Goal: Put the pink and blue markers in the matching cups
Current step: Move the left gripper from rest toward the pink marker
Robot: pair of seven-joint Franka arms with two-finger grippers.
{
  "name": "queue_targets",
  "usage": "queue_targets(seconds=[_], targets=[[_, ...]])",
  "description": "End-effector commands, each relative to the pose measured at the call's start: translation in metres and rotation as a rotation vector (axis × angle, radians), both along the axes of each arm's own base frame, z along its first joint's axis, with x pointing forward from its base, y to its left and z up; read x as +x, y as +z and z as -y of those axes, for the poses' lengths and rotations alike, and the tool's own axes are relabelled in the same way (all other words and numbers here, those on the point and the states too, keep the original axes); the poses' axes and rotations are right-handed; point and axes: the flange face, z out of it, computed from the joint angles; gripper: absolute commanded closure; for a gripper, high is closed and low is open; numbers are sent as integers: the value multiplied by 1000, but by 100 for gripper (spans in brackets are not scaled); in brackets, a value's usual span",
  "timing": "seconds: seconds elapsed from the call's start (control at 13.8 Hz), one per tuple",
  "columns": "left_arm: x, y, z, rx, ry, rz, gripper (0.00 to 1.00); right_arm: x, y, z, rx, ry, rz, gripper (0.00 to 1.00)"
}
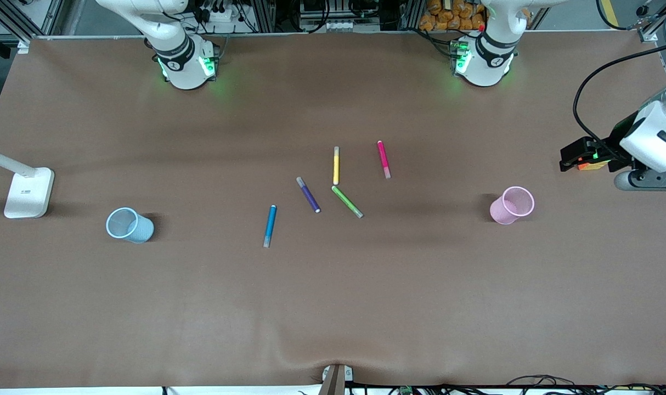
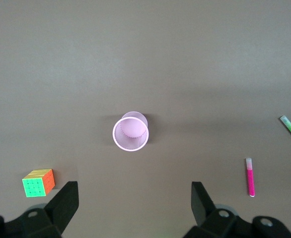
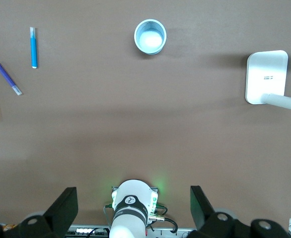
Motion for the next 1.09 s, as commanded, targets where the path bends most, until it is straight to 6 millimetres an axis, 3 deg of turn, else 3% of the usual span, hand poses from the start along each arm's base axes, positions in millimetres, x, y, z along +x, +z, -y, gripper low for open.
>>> queue_targets(seconds=[0.0, 0.22, 0.36, 0.51, 0.72, 1.01], targets=[[-4, 10, 0, 24, -12, 7, 0, -5, 5, 4, -12, 7, 13, 0], [-3, 7, 0, 23, -9, 3, 0, -2, 7, 3, -16, 9, 34, 0], [13, -33, -4, -5, 16, -71, 0, -1, 7, 2, -18, 10, 41, 0], [18, -42, -10, -38, 3, -84, 0, 1, 8, 0, -21, 15, 52, 0], [23, -68, -2, -39, -18, -138, 0, 1, 8, -1, -21, 16, 50, 0], [25, -82, 10, -49, -23, -162, 0, 2, 6, 0, -21, 16, 55, 0]])
